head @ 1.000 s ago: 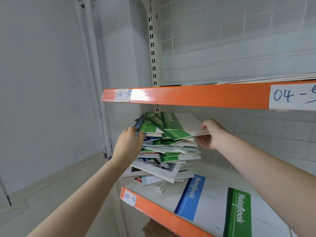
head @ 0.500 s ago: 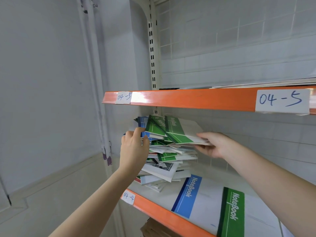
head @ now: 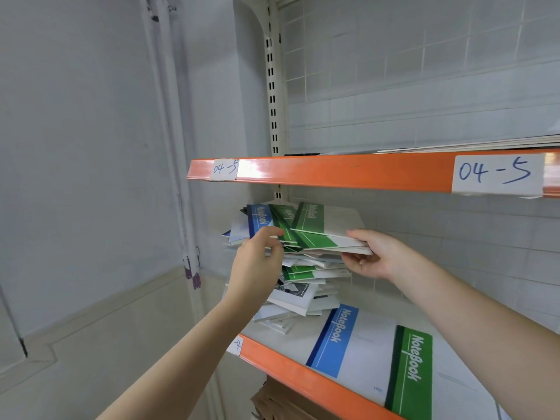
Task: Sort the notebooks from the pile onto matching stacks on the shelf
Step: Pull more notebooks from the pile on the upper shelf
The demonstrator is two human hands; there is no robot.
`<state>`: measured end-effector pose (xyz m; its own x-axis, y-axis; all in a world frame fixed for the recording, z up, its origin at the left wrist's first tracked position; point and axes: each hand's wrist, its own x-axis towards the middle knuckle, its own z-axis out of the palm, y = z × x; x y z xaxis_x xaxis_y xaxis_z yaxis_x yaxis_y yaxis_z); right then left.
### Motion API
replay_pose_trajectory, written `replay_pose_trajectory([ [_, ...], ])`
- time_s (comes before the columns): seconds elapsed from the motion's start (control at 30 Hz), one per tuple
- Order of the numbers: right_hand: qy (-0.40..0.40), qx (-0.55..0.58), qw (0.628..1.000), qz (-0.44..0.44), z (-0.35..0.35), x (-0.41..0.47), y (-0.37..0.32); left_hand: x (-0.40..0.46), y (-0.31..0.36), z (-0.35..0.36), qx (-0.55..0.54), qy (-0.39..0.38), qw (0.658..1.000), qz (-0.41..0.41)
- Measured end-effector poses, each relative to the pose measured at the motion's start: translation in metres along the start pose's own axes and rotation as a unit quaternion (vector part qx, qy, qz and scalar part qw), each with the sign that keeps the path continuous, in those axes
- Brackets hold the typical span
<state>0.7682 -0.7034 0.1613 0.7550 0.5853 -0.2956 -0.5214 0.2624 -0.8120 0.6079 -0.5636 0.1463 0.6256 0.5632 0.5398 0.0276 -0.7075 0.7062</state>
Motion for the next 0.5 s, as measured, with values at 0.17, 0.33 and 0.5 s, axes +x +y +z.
replay_pose_trajectory([
  [0.17,0.015,0.008,1.0,-0.006,0.005,-0.009,0.003,0.007,0.003,0.005,0.01,0.045,0.998,-0.033],
  [0.33,0.029,0.075,0.996,-0.043,-0.01,-0.024,-0.008,0.007,-0.003,0.006,0.028,0.009,0.999,-0.044],
  [0.5,0.014,0.074,0.995,-0.06,-0.022,-0.038,-0.005,-0.006,0.006,0.015,-0.011,-0.001,0.999,-0.041],
])
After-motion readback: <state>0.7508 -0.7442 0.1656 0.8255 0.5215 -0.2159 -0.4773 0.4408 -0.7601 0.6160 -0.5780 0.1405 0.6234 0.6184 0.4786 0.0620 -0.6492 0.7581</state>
